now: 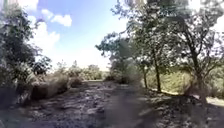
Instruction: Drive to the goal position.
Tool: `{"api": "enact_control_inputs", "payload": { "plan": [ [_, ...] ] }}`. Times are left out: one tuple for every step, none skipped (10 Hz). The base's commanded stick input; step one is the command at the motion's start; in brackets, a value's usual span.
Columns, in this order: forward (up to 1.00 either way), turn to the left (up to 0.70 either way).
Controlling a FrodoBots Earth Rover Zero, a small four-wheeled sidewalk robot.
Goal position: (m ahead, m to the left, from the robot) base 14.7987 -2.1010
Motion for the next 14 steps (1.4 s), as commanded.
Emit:
{"api": "enact_control_inputs", "payload": {
  "plan": [
    [0.70, 0.05],
    [0.70, 0.14],
    [0.70, 0.13],
    [0.70, 0.08],
    [0.70, 0.00],
    [0.70, 0.00],
    [0.70, 0.00],
    [0.70, 0.00],
    [0.70, 0.00],
    [0.70, 0.00],
    [0.70, 0.00],
    [0.70, 0.00],
    [0.70, 0.00],
    [0.70, 0.00]
  ]
}}
